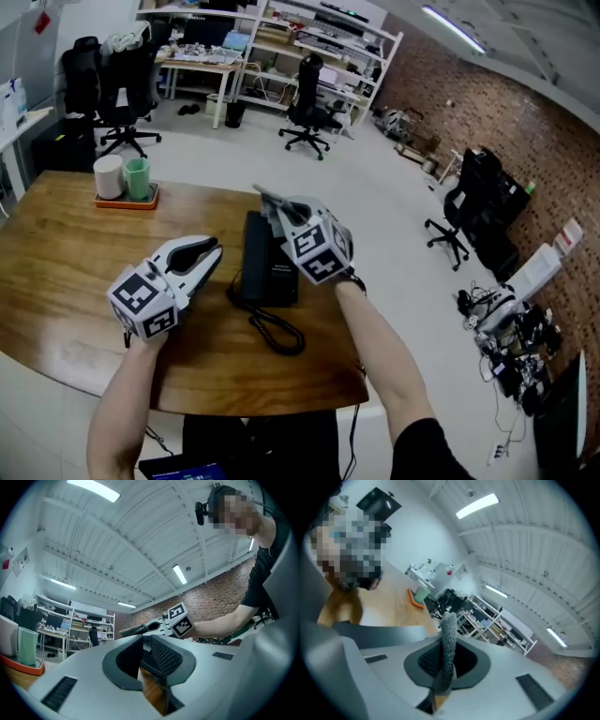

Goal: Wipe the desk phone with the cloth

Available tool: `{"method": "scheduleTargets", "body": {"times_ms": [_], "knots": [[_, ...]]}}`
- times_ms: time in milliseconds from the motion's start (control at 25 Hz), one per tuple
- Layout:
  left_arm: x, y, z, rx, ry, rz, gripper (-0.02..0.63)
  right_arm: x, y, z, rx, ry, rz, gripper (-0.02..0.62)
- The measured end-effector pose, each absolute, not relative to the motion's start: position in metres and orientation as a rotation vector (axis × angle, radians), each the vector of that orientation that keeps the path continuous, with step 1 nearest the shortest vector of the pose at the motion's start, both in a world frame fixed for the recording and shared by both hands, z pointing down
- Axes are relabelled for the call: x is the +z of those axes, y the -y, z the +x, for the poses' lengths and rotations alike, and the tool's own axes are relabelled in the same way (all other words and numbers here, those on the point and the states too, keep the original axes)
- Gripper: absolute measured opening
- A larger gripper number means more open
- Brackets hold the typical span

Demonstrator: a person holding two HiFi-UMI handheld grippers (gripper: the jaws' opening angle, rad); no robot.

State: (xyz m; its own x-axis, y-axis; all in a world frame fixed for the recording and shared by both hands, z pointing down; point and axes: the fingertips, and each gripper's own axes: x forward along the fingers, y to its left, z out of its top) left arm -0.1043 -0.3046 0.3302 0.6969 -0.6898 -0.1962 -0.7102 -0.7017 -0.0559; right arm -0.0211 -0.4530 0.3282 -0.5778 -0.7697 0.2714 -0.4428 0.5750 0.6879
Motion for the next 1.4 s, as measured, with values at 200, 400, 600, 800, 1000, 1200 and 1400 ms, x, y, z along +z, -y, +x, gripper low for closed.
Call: {"method": "scheduleTargets", "body": {"times_ms": [200, 400, 600, 800, 1000, 1200, 1400], "knots": [[0.328, 0.303, -0.101, 0.240, -1.141, -2.772, 0.038, 0.358, 0.453, -0.022, -0.791, 2.168, 0.873, 0.025], [0.322, 0.303, -0.100, 0.230, -1.136, -2.770, 0.040, 0.384, 0.369, -0.023, -0.875, 2.178, 0.531, 0.025], [0.323, 0.303, -0.101, 0.225, -1.138, -2.773, 0.040, 0.429, 0.273, 0.001, -0.875, 2.107, 0.106, 0.026], [0.326, 0.303, -0.103, 0.224, -1.128, -2.773, 0.038, 0.369, 0.341, 0.005, -0.829, 2.258, 0.484, 0.026], [0.329, 0.303, -0.105, 0.248, -1.139, -2.782, 0.040, 0.328, 0.441, -0.002, -0.779, 2.239, 0.950, 0.026], [0.326, 0.302, -0.101, 0.248, -1.140, -2.777, 0.040, 0.348, 0.455, -0.009, -0.789, 2.139, 0.906, 0.025], [0.320, 0.301, -0.095, 0.235, -1.129, -2.775, 0.038, 0.370, 0.391, -0.002, -0.839, 2.143, 0.662, 0.025]]}}
